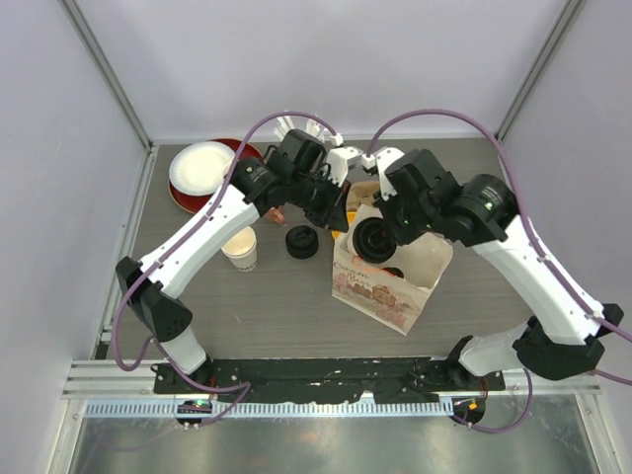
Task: Pack the takeout coffee
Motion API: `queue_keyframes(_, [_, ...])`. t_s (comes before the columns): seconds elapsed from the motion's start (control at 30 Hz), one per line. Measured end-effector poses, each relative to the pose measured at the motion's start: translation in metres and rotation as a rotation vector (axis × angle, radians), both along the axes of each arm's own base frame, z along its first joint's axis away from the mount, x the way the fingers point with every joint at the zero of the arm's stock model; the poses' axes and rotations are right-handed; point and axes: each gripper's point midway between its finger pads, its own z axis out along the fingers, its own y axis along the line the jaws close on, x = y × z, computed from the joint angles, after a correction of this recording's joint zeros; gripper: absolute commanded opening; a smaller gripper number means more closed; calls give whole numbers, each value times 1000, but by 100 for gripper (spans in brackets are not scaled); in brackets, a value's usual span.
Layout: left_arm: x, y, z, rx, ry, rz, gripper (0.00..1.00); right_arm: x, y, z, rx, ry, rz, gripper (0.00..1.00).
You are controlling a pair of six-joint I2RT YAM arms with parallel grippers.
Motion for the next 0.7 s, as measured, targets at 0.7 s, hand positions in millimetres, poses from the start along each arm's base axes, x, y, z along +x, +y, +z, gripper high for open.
queue_keyframes(0.7, [10,8,-9,32,28,83,0,20,1,-79,-176,227,44,1])
